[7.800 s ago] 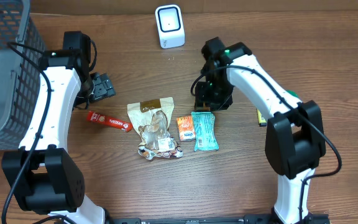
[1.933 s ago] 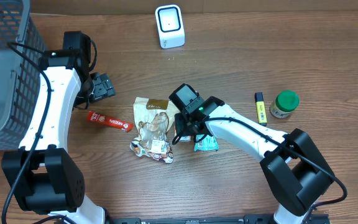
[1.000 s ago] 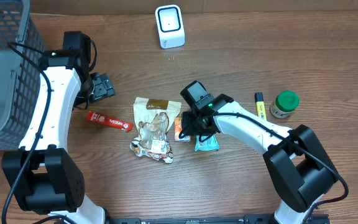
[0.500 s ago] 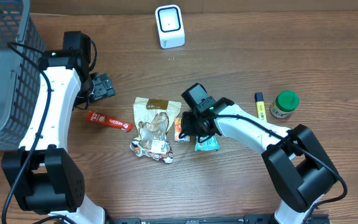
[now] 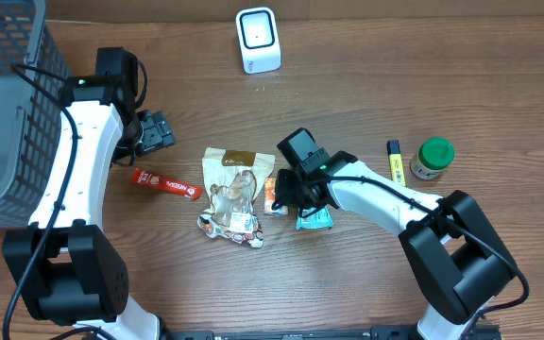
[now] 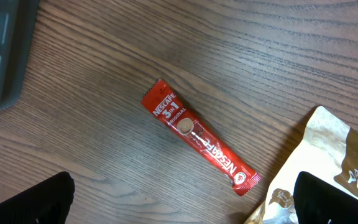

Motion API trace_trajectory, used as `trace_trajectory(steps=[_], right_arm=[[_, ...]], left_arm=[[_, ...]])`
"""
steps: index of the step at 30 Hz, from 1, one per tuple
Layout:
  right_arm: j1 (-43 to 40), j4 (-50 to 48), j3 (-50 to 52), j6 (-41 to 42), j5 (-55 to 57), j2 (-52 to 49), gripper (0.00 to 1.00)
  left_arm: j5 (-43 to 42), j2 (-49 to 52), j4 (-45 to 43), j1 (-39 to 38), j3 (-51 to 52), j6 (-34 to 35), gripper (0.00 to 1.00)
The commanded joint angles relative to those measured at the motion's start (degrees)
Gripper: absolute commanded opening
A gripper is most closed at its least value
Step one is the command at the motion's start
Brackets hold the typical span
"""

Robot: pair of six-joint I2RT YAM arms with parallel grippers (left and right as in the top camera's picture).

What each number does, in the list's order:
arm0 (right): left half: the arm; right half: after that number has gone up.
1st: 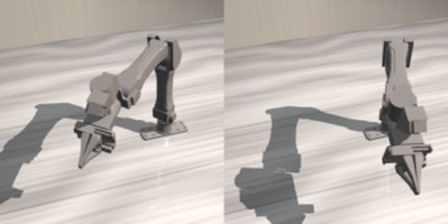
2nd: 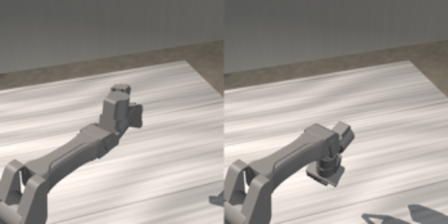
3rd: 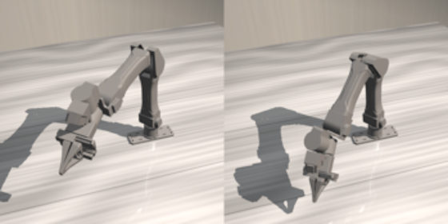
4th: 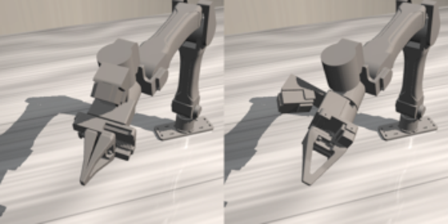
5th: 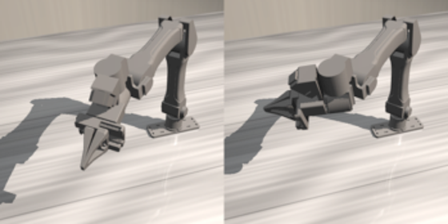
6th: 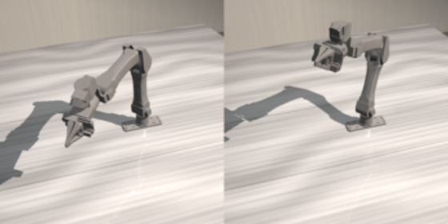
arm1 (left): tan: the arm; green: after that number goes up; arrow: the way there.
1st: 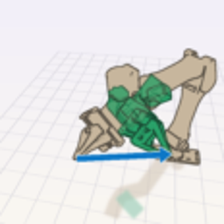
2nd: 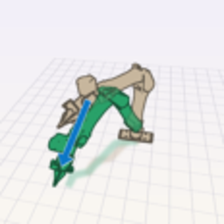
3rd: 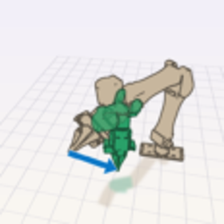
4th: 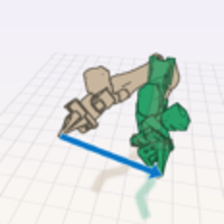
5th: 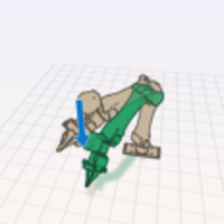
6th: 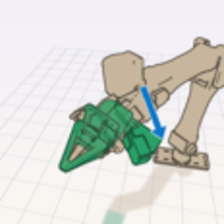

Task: Scan the item barcode
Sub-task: 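Lift the orange packet out of the pile with the right gripper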

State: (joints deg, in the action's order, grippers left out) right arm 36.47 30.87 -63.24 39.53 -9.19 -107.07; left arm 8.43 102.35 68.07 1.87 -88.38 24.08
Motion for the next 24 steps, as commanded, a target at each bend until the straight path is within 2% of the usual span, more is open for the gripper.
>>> trace_trajectory(steps=[1, 3, 4, 5, 9, 11, 16, 22, 24], right_arm=[[0.15, -0.22, 1.53, 1.20, 0.46, 0.42, 0.17], [0.13, -0.17, 1.53, 1.18, 0.02, 0.42, 0.19], [0.13, -0.17, 1.53, 1.18, 0.04, 0.44, 0.15], [0.00, -0.17, 1.51, 1.18, -0.35, 0.44, 0.04], [-1.44, 0.07, 1.25, -1.73, -6.27, 0.48, 0.04], [-3.80, -0.31, 1.25, -8.33, -15.82, 1.14, 0.04], [-9.68, -2.51, 1.25, -16.02, -32.96, 4.55, 0.04], [-17.31, -3.21, 1.27, -29.73, -62.14, 5.60, 0.04], [-18.56, -3.19, 1.27, -32.87, -68.78, 5.60, 0.04]], left_arm=[[0.55, -0.02, 0.02, -0.42, -0.81, 0.37, 1.00], [0.55, -0.02, 0.02, -0.42, -0.81, 0.39, 1.00], [0.55, -0.02, 0.00, -0.42, -0.81, 0.37, 1.00], [0.55, -0.02, 0.02, -0.42, -0.81, 0.37, 1.00], [0.57, -0.02, 0.02, -0.42, -0.81, 0.37, 1.00], [0.55, -0.02, 0.02, -0.42, -0.81, 0.37, 1.00], [0.57, -0.02, 0.00, -0.42, -0.81, 0.37, 1.00], [0.55, -0.02, 0.02, -0.42, -0.81, 0.37, 1.00], [0.55, -0.02, 0.00, -0.42, -0.81, 0.37, 1.00]])
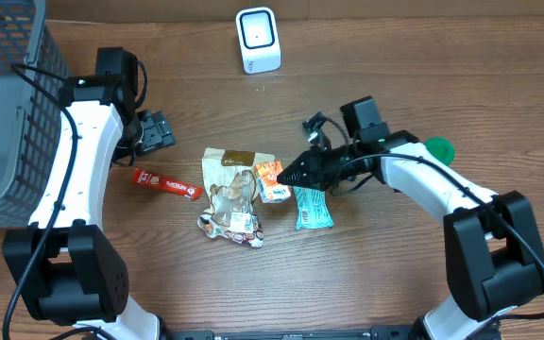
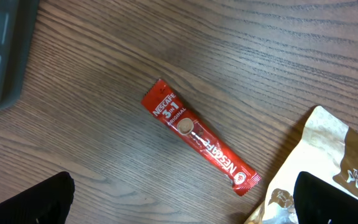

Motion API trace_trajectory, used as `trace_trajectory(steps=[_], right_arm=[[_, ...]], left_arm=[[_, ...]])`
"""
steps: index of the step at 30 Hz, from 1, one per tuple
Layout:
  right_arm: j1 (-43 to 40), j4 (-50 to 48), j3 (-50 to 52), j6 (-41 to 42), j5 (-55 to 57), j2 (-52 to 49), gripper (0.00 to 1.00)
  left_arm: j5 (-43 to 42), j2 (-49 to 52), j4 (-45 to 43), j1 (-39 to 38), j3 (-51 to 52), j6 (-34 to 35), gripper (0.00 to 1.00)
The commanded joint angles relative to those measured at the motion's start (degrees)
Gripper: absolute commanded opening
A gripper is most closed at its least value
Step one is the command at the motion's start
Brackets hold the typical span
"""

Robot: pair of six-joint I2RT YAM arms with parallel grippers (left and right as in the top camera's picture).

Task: Scan the item barcode
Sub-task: 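Lift the orange packet out of the pile with the right gripper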

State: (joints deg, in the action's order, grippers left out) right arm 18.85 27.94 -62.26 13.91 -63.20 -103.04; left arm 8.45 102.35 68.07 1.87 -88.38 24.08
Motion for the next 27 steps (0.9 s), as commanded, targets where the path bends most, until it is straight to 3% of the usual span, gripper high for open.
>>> trace_trajectory(steps=[1, 27], right_arm=[[-2.05, -0.26, 0.28, -8.02, -17.09, 1.57, 0.04], [-4.46, -1.99, 0.28, -6.25, -21.31, 1.55, 0.04]], left_arm=[[0.52, -0.02, 0.02, -0.42, -0.81, 0.37, 1.00], [0.52, -0.02, 0.02, -0.42, -0.81, 0.37, 1.00]])
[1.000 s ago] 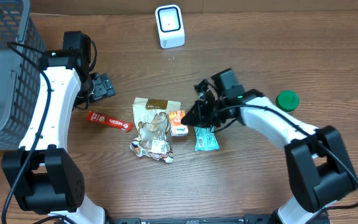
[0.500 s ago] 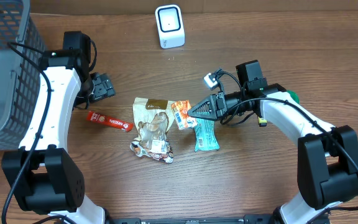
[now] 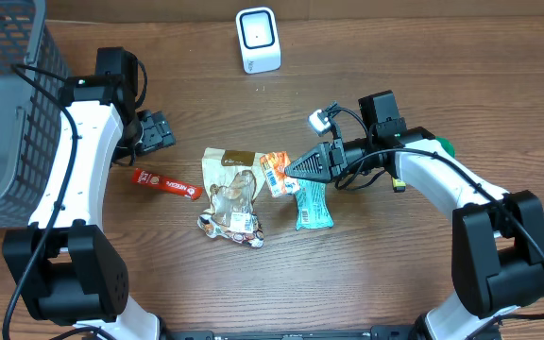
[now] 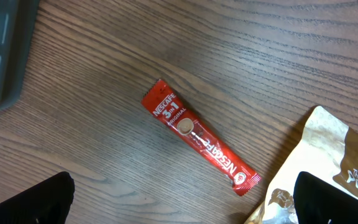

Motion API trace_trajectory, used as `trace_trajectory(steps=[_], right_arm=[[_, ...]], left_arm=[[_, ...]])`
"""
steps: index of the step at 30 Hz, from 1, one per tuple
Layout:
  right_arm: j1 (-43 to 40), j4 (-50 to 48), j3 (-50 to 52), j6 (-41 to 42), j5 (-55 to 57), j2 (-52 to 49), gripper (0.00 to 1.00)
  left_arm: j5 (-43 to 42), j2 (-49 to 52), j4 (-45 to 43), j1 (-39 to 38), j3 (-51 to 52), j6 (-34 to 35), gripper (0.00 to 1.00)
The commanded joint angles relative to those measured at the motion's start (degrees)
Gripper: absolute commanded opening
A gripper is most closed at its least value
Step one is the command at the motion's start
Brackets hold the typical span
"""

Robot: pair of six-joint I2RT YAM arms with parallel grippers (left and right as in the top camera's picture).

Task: Scan the item barcode
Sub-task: 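Lift the orange packet out of the pile with the right gripper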

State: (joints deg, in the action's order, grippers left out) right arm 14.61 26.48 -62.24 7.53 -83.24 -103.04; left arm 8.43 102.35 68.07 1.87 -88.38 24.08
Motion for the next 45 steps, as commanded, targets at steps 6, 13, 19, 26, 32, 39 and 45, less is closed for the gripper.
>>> trace_trajectory(steps=[6, 13, 19, 26, 32, 39, 45], right_arm=[[-0.22, -0.74, 0.26, 0.11, -1.29, 1.55, 0.04], [-0.11, -1.70, 0.26, 0.11, -0.22, 1.55, 0.04], [-0.11, -1.66, 0.26, 2.34, 4.42, 1.55, 0.04], [0.44, -2.45, 0.26, 9.42, 13.20, 1.55, 0.04], [0.44, -2.40, 0.26, 9.42, 16.37, 1.55, 0.04], [0.44, -0.22, 0.26, 9.40, 31.63, 1.51, 0.04], [0.42, -2.01, 0.20, 9.20, 33.29, 1.51, 0.04]], left_arm=[[0.55, -0.02, 0.02, -0.42, -0.81, 0.37, 1.00], [0.55, -0.02, 0.02, -0.42, -0.81, 0.37, 1.00], [0.55, -0.02, 0.00, -0.42, -0.81, 0.37, 1.00], [0.55, -0.02, 0.02, -0.42, -0.81, 0.37, 1.00], [0.55, -0.02, 0.02, -0.42, -0.81, 0.37, 1.00], [0.55, -0.02, 0.00, -0.42, -0.81, 0.37, 1.00], [0.55, -0.02, 0.00, -0.42, -0.81, 0.37, 1.00]])
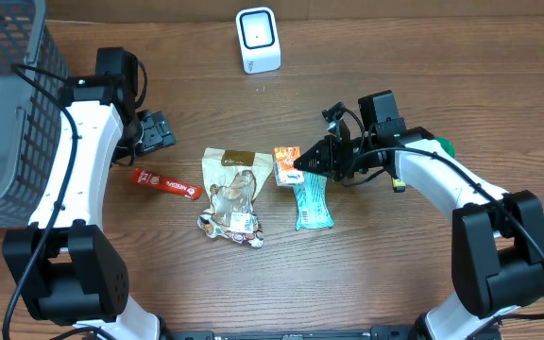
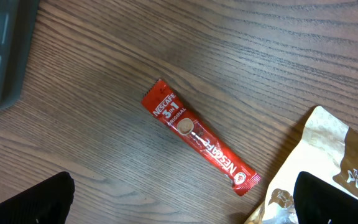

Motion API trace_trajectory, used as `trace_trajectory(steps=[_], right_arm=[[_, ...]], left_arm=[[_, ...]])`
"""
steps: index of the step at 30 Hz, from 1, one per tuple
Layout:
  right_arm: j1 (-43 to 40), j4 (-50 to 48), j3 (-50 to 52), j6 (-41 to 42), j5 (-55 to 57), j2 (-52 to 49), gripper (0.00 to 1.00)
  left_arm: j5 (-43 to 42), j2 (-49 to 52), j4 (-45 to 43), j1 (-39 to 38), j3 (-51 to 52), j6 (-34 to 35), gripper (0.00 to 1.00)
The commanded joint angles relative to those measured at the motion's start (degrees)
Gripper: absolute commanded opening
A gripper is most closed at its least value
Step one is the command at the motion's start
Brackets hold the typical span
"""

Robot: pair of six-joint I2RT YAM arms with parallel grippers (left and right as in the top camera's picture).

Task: Scan the item barcode
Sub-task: 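Lift the orange packet out of the pile with the right gripper, then carry the orange packet toward the white scanner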

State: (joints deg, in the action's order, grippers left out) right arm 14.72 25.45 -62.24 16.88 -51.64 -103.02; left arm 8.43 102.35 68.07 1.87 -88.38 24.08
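Note:
A white barcode scanner stands at the back middle of the table. My right gripper is shut on a small orange packet, held just above the table between the brown pouch and the teal packet, well in front of the scanner. My left gripper stands open over the wood at the left, with only its two dark fingertips showing in the wrist view. A red Nescafe stick lies just beyond them.
A grey wire basket fills the far left, its edge showing in the left wrist view. A green-lidded jar and a yellow marker sit behind my right arm at the right.
My right gripper with the orange packet has shifted slightly right and toward the back, and the packet has turned in its hold. The left arm has not moved.
My right gripper was down on the orange packet beside the brown pouch. Then the arm was swung round to the right with its tip on the packet. Then it held the packet raised with the printed side up, and now slightly nearer the scanner. The left arm stayed put.

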Motion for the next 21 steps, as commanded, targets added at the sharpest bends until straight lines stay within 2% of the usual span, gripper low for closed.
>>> trace_trajectory(steps=[1, 6, 9, 13, 14, 19, 21], right_arm=[[0.31, -1.05, -0.52, -0.13, 1.68, 1.49, 0.04], [0.68, 12.52, -11.91, -0.83, 5.38, 1.51, 0.04], [2.84, 23.76, -25.07, -0.98, 16.46, 1.51, 0.04], [4.09, 32.28, -38.60, -1.95, 24.68, 1.49, 0.04], [4.09, 35.43, -44.72, -2.12, 27.78, 1.49, 0.04], [4.09, 40.13, -63.76, -2.16, 34.51, 1.22, 0.04], [4.09, 38.45, -68.19, -3.78, 38.45, 1.22, 0.04]], left_arm=[[0.57, -0.02, 0.00, -0.42, -0.81, 0.37, 1.00], [0.55, -0.02, 0.00, -0.42, -0.81, 0.37, 1.00], [0.55, -0.02, 0.02, -0.42, -0.81, 0.37, 1.00], [0.55, -0.02, 0.02, -0.44, -0.81, 0.39, 1.00], [0.55, -0.02, 0.00, -0.44, -0.81, 0.37, 1.00], [0.55, -0.02, 0.02, -0.44, -0.81, 0.37, 1.00], [0.55, -0.02, 0.00, -0.44, -0.81, 0.37, 1.00]])
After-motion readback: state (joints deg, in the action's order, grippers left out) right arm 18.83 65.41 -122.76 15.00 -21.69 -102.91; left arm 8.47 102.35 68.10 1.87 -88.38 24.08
